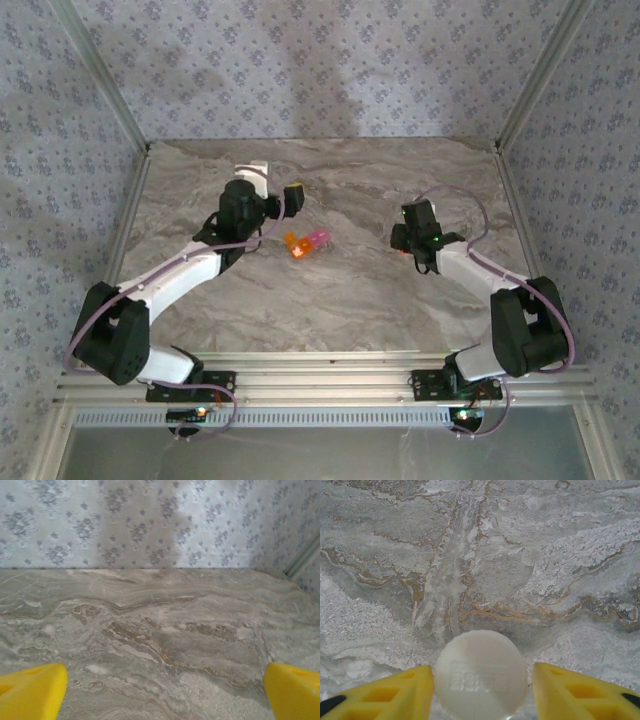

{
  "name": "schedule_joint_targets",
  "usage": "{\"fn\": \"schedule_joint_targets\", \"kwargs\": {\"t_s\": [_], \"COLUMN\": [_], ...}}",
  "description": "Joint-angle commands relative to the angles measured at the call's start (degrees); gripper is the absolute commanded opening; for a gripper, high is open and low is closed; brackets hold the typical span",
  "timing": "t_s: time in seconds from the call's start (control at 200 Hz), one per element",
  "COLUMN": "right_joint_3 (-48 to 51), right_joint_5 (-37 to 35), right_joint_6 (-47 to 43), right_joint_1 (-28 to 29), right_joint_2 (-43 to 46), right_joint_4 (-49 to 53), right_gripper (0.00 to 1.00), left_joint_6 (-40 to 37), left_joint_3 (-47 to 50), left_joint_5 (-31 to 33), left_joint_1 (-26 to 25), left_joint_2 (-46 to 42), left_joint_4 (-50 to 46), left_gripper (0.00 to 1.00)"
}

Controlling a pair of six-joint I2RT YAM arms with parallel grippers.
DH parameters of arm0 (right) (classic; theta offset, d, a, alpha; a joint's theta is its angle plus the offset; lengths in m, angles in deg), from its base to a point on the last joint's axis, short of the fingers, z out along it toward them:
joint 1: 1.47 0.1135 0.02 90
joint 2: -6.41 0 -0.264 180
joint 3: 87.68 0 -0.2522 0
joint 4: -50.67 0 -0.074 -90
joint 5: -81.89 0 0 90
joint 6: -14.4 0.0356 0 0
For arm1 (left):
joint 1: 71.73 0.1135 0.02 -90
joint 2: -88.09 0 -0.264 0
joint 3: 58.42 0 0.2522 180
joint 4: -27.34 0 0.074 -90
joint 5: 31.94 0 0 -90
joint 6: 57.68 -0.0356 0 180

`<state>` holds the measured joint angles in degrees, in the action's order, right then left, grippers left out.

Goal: Sort the pills into containers

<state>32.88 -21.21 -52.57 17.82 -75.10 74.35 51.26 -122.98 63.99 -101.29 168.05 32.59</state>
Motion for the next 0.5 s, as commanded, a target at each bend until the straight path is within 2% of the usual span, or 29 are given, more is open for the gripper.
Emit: {"fn": "schedule_joint_targets", "kwargs": {"t_s": [0.0,0.195,0.34,0.495], "right_joint_3": [0.1,-5.2,-12.4,-23.1], "right_joint_5": [-1.6,1.1,5.3,16.2], "right_joint_6": [0.1,-0.2,-1.2,-1.1], "right_joint_1": [0.3,-0.5,-1.4,-1.2], "right_joint_2": [0.6,2.4,3.9,0.2], "right_joint_4": [-0.2,4.5,7.2,12.2], "right_gripper": [0.61,0.68,0.70,0.70], "left_joint_6": [3.8,2.3,2.7,2.0], "left_joint_3": [1.3,0.7,0.5,-0.9], "left_joint_5": [1.5,-3.1,-5.0,-7.4], "left_joint_1": [1.3,2.6,4.3,6.3], "left_joint_2": [-1.7,-1.1,0.0,1.1], "left_joint_4": [4.2,3.9,4.1,2.1], "left_gripper": [1.00,1.00,1.00,0.98]}}
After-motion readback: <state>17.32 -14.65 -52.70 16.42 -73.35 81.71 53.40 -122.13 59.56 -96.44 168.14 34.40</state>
